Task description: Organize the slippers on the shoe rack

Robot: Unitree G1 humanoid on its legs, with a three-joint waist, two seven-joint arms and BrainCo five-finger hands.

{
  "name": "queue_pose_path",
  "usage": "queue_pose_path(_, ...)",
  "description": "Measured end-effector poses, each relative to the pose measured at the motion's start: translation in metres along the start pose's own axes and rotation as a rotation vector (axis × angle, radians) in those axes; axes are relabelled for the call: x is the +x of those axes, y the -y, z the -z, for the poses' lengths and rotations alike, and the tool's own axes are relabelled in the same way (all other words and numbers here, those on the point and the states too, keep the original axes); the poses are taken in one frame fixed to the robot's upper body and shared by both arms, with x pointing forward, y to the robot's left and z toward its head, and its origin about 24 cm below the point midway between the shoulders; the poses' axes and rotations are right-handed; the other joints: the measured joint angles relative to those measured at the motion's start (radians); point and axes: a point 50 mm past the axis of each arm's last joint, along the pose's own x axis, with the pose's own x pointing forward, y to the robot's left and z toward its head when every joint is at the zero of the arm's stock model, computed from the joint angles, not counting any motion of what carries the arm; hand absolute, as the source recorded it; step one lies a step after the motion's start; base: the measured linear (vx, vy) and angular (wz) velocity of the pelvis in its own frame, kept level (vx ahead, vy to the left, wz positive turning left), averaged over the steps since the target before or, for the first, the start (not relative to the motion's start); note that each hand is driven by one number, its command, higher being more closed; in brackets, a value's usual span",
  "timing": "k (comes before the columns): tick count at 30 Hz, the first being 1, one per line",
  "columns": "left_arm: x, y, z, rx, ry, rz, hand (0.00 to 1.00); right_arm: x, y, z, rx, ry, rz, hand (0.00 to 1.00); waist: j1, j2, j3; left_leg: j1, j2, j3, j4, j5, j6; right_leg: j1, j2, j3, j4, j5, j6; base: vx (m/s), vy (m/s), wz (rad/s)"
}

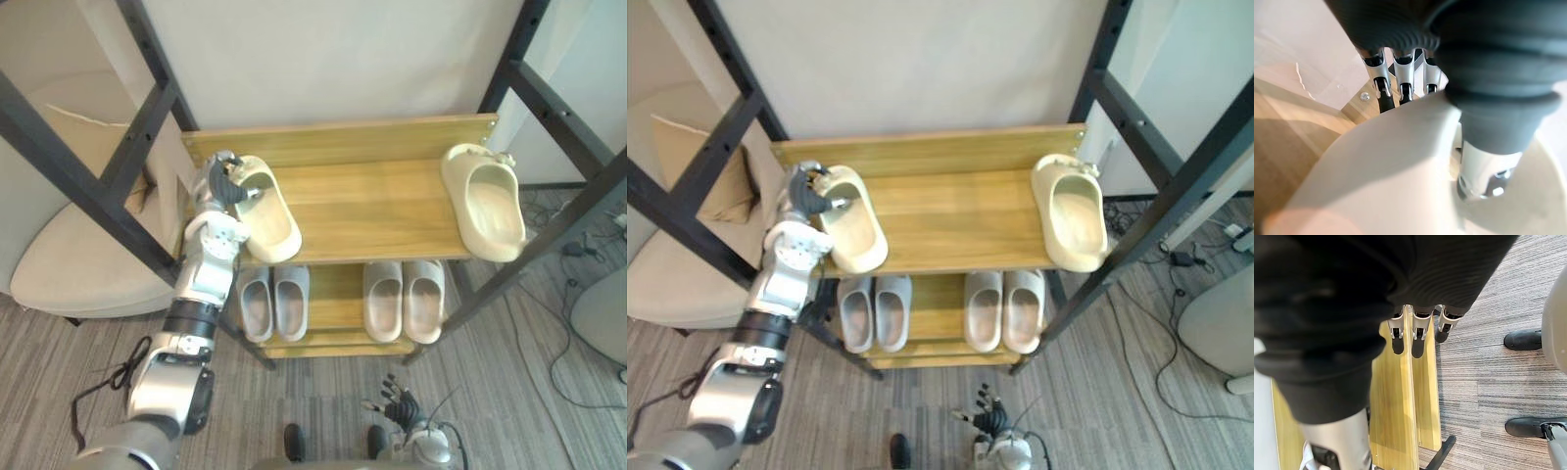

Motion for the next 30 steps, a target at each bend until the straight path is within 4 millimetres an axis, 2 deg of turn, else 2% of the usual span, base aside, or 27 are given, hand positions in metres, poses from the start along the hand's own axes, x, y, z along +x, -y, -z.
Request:
queue_pose_path(5, 0.0, 0.001, 0.0, -0.008, -0.002, 0.006, 1.0, 0.0, 0.0, 0.0, 0.0, 0.001, -0.001, 0.0, 0.0, 0.0, 0.0, 0.005, 0.0, 0.001, 0.0, 0.0, 0.0, 0.005, 0.0, 0.001, -0.001, 0.0, 0.0, 0.0, 0.0, 0.0)
queue_pose_path(12, -0.003, 0.013, -0.007, -0.012, 0.026, 0.055, 1.0, 0.0, 0.0, 0.0, 0.0, 0.0, -0.003, 0.0, 0.0, 0.002, -0.002, 0.018, -0.001, -0.001, 0.0, 0.0, 0.0, 0.018, -0.001, 0.001, -0.002, 0.002, 0.0, 0.0, 0.0, 0.0)
queue_pose_path(23, -0.013, 0.029, -0.053, -0.009, 0.25, 0.104, 1.0, 0.005, 0.0, -0.002, -0.005, -0.009, -0.004, 0.0, -0.007, 0.014, -0.008, 0.017, -0.005, -0.004, 0.0, 0.002, 0.003, 0.017, -0.004, 0.0, -0.002, 0.003, 0.001, 0.0, 0.0, 0.0)
queue_pose_path(30, -0.01, 0.03, -0.085, -0.012, 0.373, 0.103, 1.0, 0.006, 0.0, -0.003, 0.026, -0.005, 0.006, 0.0, -0.02, 0.041, -0.014, 0.013, -0.006, 0.007, 0.0, 0.002, 0.003, -0.001, -0.004, 0.012, 0.001, 0.005, 0.003, 0.0, 0.0, -0.03)
